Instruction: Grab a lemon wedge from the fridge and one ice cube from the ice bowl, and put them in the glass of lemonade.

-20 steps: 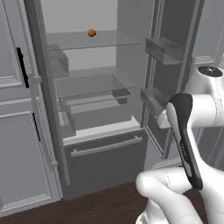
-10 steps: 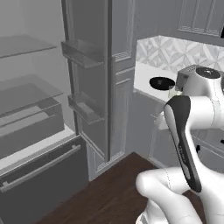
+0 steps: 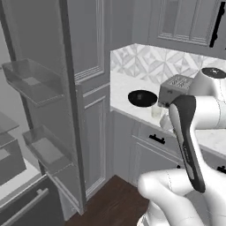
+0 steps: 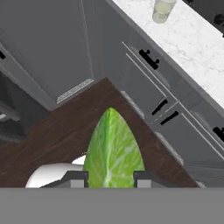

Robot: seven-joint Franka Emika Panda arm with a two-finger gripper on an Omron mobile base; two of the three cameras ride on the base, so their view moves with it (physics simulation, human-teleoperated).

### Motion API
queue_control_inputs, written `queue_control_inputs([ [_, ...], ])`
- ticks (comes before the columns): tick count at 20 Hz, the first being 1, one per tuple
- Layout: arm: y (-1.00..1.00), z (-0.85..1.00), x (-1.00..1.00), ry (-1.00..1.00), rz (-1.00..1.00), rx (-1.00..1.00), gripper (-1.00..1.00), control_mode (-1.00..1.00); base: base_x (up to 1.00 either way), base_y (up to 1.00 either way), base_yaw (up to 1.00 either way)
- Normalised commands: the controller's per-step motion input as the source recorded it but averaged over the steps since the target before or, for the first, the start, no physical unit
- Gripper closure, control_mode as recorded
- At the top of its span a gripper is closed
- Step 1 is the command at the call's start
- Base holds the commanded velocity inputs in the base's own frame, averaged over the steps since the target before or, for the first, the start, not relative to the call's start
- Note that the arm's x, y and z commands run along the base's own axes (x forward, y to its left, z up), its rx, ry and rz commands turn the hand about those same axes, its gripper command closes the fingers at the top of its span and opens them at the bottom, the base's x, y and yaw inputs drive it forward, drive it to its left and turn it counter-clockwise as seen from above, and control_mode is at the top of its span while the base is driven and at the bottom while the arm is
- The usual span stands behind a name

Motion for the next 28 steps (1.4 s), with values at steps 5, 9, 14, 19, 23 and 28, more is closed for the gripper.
queue_control_inputs([
  [5,0.0,0.0,0.0,0.0,0.0,0.0,1.0,1.0,1.0,-0.22,-0.29],
  [9,0.0,0.0,0.0,0.0,0.0,0.0,1.0,1.0,1.0,-0.17,-0.42],
  [14,0.0,0.0,0.0,0.0,0.0,0.0,1.0,1.0,0.49,-0.02,-0.12],
  [19,0.0,0.0,0.0,0.0,0.0,0.0,1.0,1.0,0.0,0.0,0.0],
  [23,0.07,-0.08,0.39,0.0,0.0,0.0,1.0,-1.0,0.04,0.0,0.0],
  [28,0.18,-0.31,1.0,0.0,0.0,0.0,1.0,-1.0,0.0,0.0,0.0],
])
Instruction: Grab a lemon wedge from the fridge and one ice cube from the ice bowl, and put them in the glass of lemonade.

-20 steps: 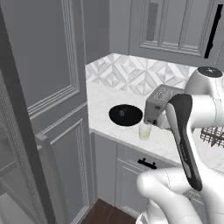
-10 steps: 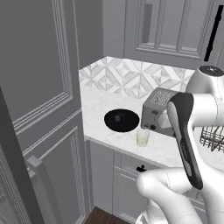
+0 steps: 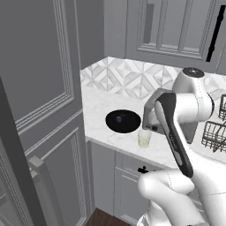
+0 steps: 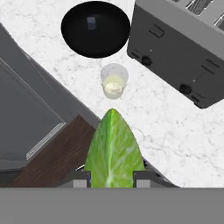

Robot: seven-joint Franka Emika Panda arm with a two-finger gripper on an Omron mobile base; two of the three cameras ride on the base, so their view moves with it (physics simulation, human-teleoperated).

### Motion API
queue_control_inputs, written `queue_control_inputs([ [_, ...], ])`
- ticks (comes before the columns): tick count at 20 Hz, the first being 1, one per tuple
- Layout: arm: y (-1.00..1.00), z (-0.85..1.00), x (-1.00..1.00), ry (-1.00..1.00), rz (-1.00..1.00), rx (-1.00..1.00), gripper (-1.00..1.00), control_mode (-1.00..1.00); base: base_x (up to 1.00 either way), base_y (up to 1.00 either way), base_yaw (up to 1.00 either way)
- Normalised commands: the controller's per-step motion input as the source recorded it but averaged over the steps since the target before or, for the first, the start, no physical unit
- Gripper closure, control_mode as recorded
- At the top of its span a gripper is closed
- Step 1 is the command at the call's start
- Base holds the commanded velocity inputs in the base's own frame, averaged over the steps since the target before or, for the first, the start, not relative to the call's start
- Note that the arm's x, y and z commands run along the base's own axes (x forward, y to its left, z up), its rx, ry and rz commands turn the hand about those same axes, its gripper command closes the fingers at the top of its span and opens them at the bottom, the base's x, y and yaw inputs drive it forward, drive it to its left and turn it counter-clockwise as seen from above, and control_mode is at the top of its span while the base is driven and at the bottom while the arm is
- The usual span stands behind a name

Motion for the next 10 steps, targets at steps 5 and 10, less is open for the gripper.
queue_control_inputs([
  [5,-0.01,-0.93,1.0,0.01,0.0,0.02,1.0,-1.0,0.0,0.0,0.0],
  [10,-0.09,-0.27,0.48,0.11,0.0,0.02,1.0,-1.0,0.0,0.0,0.0],
])
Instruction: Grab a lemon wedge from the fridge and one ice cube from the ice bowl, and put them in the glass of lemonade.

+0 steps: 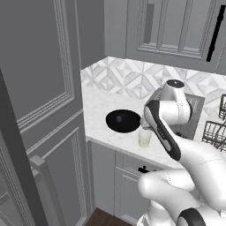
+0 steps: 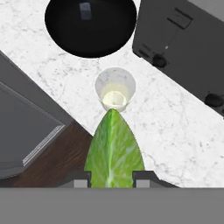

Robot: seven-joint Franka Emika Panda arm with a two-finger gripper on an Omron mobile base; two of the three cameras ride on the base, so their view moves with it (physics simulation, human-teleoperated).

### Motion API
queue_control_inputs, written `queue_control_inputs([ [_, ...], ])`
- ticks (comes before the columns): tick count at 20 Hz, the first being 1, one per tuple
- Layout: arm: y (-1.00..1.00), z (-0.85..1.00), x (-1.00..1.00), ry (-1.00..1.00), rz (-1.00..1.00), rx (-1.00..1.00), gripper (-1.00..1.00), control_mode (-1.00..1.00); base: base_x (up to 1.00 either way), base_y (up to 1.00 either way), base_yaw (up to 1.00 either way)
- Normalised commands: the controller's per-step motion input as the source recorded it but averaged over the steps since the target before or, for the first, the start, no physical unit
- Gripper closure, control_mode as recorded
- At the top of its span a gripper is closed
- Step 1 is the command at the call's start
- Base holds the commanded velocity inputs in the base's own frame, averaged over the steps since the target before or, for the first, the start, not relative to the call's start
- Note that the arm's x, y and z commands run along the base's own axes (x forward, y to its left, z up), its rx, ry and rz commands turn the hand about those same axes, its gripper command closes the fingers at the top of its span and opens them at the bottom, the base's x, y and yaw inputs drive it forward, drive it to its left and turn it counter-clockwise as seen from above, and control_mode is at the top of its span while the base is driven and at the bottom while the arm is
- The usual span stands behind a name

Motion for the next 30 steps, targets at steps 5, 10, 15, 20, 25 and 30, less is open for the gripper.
queue_control_inputs([
  [5,0.0,-0.01,0.48,0.09,0.0,0.0,1.0,-1.0,0.0,0.0,0.0],
  [10,0.0,0.0,0.53,0.03,0.0,0.0,1.0,-1.0,0.0,0.0,0.0],
  [15,0.0,0.0,0.76,0.03,0.0,0.0,1.0,-1.0,0.0,0.0,0.0],
  [20,0.0,-0.31,0.15,0.0,0.0,0.0,1.0,-1.0,0.0,0.0,0.0],
  [25,0.0,-0.2,0.09,0.0,0.0,0.0,1.0,-1.0,0.0,0.0,0.0],
  [30,0.0,-0.42,0.31,-0.02,0.0,0.0,1.0,-1.0,0.0,0.0,0.0],
])
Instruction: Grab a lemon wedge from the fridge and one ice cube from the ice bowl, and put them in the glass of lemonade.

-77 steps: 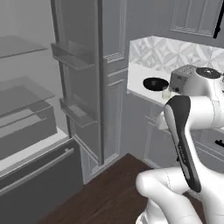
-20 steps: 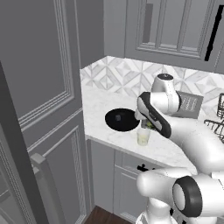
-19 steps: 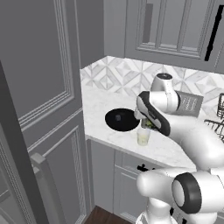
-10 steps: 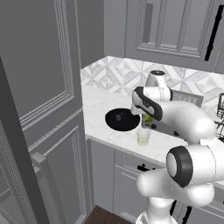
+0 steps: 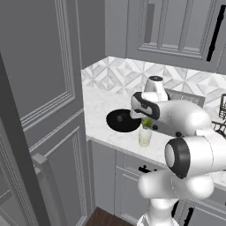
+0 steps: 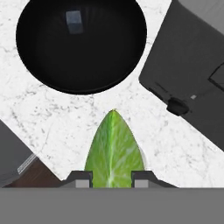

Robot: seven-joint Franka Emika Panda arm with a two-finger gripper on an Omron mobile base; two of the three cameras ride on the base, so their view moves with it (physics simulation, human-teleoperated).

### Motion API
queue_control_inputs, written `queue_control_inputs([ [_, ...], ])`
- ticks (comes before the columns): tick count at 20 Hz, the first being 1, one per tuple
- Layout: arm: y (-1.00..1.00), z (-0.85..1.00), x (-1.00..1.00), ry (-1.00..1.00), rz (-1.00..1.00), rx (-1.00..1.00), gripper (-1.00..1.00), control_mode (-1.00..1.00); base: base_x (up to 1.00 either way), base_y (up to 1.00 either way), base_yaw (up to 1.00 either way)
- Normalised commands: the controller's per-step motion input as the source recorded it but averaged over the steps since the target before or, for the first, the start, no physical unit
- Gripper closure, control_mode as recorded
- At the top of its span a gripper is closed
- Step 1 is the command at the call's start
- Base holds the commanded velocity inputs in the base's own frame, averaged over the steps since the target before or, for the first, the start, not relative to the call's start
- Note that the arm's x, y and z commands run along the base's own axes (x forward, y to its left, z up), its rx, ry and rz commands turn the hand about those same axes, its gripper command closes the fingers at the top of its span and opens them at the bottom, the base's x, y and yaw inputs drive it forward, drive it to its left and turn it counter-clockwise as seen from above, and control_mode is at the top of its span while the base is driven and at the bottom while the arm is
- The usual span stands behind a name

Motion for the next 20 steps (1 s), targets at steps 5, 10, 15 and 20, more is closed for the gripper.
queue_control_inputs([
  [5,-0.14,-0.32,0.05,-0.06,0.0,0.02,1.0,-1.0,0.0,0.0,0.0],
  [10,-0.09,0.0,-0.04,0.0,0.0,0.0,1.0,-1.0,0.0,0.0,0.0],
  [15,0.16,0.0,0.0,0.0,-0.01,0.0,1.0,-1.0,0.0,0.0,0.0],
  [20,0.0,0.0,0.0,0.0,0.0,0.0,1.0,-1.0,0.0,0.0,0.0],
])
